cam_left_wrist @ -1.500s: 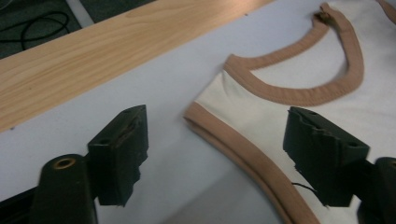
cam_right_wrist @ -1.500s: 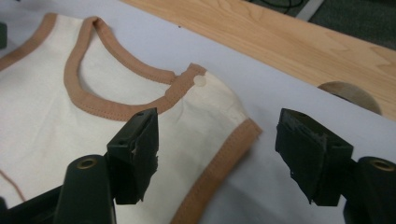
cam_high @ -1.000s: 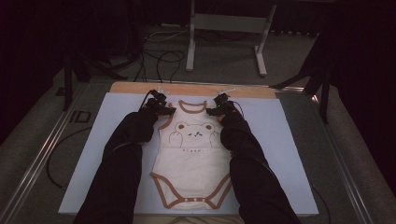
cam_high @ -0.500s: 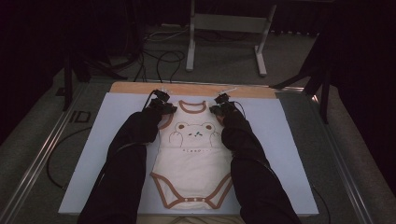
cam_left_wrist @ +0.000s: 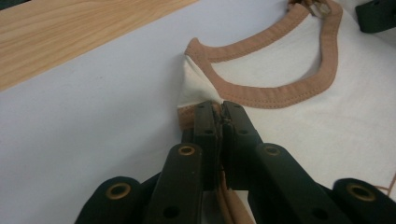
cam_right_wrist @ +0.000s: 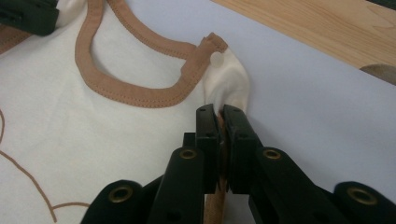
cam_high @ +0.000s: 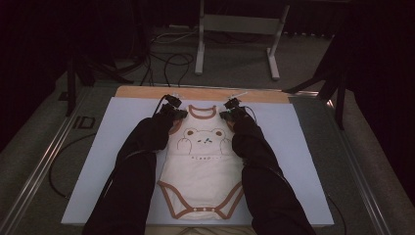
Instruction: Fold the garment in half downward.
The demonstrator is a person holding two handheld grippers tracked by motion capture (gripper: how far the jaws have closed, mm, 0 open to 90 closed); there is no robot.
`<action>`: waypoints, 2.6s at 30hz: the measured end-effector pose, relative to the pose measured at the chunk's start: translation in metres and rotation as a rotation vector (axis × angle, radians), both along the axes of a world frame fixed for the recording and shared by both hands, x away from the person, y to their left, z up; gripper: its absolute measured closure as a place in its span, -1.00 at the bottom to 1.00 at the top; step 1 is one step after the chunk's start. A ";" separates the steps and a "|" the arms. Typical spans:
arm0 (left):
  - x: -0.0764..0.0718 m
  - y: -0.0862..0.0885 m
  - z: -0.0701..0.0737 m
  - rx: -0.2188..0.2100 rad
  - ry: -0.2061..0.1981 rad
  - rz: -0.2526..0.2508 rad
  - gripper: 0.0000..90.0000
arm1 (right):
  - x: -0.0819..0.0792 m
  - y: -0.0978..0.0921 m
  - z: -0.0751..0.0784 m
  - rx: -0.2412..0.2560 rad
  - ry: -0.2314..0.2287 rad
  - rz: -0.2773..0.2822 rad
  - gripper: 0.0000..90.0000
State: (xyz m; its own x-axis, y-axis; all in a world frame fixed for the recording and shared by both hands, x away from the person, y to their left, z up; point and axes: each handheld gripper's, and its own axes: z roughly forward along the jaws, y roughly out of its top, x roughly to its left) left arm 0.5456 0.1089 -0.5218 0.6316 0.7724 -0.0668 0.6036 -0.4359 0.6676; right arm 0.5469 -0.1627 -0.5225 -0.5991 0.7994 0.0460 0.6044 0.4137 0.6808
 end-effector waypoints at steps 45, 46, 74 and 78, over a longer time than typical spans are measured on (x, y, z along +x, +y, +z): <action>-0.037 0.016 0.061 -0.026 -0.169 -0.032 0.97 | -0.032 -0.011 0.052 0.023 -0.139 0.032 0.94; -0.040 0.016 0.065 -0.028 -0.175 -0.039 0.97 | -0.034 -0.012 0.053 0.025 -0.143 0.035 0.94; -0.085 0.026 0.094 -0.084 -0.230 -0.093 0.97 | -0.092 -0.019 0.087 0.060 -0.243 0.100 0.94; -0.092 0.027 0.097 -0.076 -0.236 -0.101 0.97 | -0.100 -0.018 0.089 0.063 -0.253 0.104 0.94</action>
State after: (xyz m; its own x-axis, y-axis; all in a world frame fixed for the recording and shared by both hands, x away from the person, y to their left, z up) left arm 0.4534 0.1359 -0.4249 0.7100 0.7033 0.0360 0.3832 -0.4287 0.8182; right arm 0.4473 -0.1811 -0.4335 -0.6768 0.7331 -0.0672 0.3687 0.4165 0.8310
